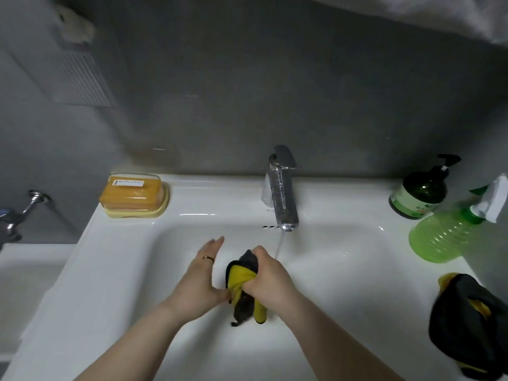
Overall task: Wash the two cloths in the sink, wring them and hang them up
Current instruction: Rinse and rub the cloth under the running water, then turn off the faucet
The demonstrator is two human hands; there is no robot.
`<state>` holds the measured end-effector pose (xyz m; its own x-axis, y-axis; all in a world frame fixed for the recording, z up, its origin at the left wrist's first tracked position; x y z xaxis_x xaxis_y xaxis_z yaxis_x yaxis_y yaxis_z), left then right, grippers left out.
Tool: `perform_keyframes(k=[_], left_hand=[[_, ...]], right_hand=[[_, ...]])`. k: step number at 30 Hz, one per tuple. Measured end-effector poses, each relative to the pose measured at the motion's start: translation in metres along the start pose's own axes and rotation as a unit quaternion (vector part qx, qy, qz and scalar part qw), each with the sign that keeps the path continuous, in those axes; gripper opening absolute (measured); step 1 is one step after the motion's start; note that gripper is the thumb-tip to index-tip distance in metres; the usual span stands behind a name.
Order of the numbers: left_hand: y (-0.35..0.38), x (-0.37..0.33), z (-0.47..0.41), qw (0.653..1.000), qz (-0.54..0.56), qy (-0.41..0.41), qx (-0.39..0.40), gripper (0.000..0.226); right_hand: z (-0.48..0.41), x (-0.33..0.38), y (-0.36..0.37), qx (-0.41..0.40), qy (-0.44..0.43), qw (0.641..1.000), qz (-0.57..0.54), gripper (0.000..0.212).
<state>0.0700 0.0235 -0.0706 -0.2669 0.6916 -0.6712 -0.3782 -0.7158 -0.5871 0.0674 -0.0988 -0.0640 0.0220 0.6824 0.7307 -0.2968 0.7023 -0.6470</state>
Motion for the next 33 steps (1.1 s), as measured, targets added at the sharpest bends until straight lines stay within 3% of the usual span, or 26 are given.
perform_keyframes(k=[3,6,8,10,12,14,17,19,23,27,29,30,31,33], left_hand=[[0.024,-0.03,0.003,0.991,-0.028,0.088,0.098,0.08],[0.006,-0.03,-0.003,0.996,0.02,0.077,0.052,0.065],[-0.002,-0.023,-0.004,0.996,0.066,0.06,0.032,0.063],[-0.007,-0.022,-0.004,0.994,0.082,0.065,0.022,0.066],[-0.011,-0.024,-0.005,0.994,0.085,0.069,0.01,0.071],[-0.012,-0.024,-0.008,0.993,0.102,0.059,0.01,0.073],[-0.009,-0.023,-0.011,0.99,0.132,0.043,0.02,0.073],[-0.008,-0.022,-0.011,0.989,0.143,0.04,0.021,0.073],[-0.012,-0.023,-0.008,0.988,0.148,0.045,0.025,0.074],[-0.024,-0.036,-0.001,0.988,0.132,0.066,0.034,0.073],[-0.029,-0.044,0.002,0.984,0.154,0.072,0.052,0.072],[-0.031,-0.047,0.004,0.98,0.174,0.075,0.067,0.071],[-0.032,-0.049,0.005,0.974,0.196,0.076,0.083,0.07],[-0.028,-0.052,0.007,0.962,0.23,0.073,0.126,0.067]], right_hand=[[0.005,0.014,0.008,0.044,-0.019,0.999,-0.025,0.052],[0.015,0.019,0.006,0.085,-0.048,0.987,-0.13,0.07],[0.022,0.022,-0.007,0.054,-0.074,0.976,-0.197,0.068],[0.027,0.025,-0.052,-0.123,-0.124,0.966,-0.189,0.042],[0.042,0.037,-0.112,-0.338,-0.199,0.916,-0.089,0.018],[0.04,0.061,-0.144,-0.4,-0.241,0.884,0.015,0.028],[-0.009,0.079,-0.15,-0.276,-0.235,0.923,0.131,0.044],[-0.03,0.078,-0.146,-0.228,-0.226,0.934,0.157,0.041],[-0.028,0.068,-0.138,-0.246,-0.23,0.93,0.148,0.039],[-0.007,0.071,-0.111,-0.238,-0.255,0.916,0.197,0.065],[0.025,0.077,-0.077,-0.26,-0.331,0.893,0.161,0.067],[0.038,0.071,-0.054,-0.249,-0.341,0.899,0.118,0.071],[0.044,0.063,-0.03,-0.205,-0.323,0.922,0.058,0.079],[0.041,0.039,0.005,-0.128,-0.199,0.966,-0.105,0.102]])
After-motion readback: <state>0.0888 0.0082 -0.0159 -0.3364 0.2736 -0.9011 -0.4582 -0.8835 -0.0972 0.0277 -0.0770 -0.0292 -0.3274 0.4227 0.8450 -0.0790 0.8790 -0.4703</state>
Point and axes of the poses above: each hand's wrist, its own z-axis away from the middle knuckle, its own y-axis out of the palm, x = y × z, the point moved 9 cm from there along -z, towards the middle knuckle, and after that the axes turned 11 degrees about -y, right-handed, at the moved point
